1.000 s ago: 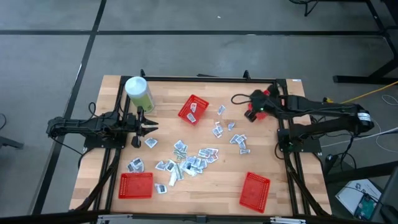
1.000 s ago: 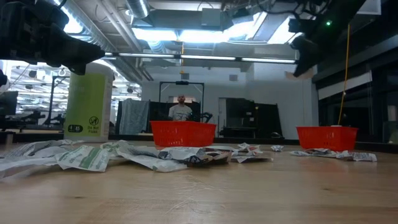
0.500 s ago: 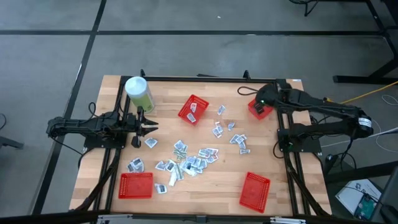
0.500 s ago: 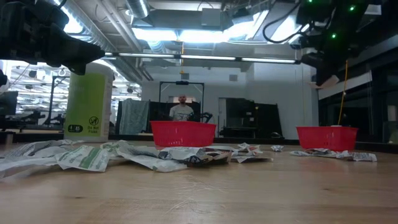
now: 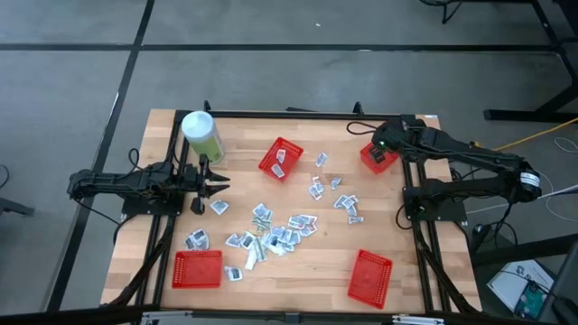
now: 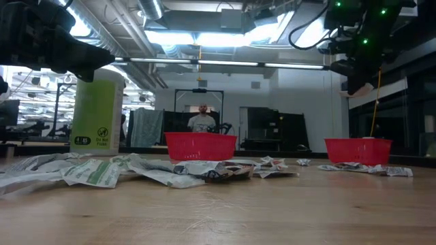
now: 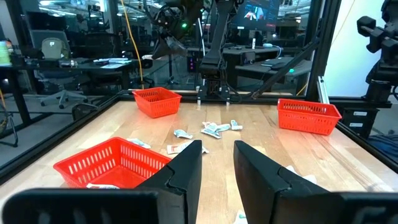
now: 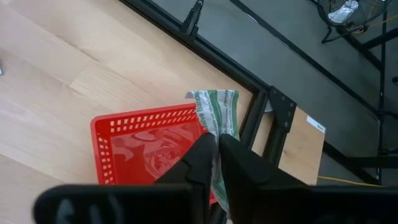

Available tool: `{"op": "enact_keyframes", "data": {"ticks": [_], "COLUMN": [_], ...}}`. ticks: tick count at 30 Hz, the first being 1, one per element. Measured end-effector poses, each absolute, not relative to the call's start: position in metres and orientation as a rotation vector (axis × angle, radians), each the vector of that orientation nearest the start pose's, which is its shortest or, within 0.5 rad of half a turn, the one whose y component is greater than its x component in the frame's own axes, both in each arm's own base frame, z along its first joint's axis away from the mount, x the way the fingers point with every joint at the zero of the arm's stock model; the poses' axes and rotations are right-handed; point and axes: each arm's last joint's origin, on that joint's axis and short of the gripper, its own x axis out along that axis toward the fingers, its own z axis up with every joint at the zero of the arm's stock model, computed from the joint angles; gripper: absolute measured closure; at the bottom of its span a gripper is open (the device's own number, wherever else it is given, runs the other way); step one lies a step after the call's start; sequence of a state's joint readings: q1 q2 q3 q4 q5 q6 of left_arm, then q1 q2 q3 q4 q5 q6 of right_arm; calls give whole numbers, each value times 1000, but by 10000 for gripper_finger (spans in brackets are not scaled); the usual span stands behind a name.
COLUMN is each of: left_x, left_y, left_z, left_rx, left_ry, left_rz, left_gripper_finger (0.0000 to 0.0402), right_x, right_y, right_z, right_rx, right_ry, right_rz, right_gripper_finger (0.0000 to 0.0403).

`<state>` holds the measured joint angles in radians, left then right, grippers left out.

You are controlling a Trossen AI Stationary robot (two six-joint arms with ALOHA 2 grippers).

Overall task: Pick & Place First Aid Supplies
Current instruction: Put the green bandage into the red container

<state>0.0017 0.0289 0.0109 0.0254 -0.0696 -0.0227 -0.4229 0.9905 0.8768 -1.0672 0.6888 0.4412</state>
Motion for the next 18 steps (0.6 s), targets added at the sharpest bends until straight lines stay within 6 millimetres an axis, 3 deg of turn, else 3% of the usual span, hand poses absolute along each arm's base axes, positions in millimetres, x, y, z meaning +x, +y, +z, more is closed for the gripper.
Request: {"op": "enact_keyframes", "data": {"ticks": [10, 18], "left_x": [99, 99], "left_y": [2, 2], "left_z": [167, 167], "left_rx": [-23, -23], "left_ry": [-8, -8], "left_rz": [71, 71], "left_gripper_finger": [313, 313], "right_x": [138, 139], "right_y": [-82, -81], "right_z": [273, 272], "right_rx": [180, 234], "right_ry": [987, 999], "right_rz": [-1217, -1153], "right_gripper_finger": [293, 283]}}
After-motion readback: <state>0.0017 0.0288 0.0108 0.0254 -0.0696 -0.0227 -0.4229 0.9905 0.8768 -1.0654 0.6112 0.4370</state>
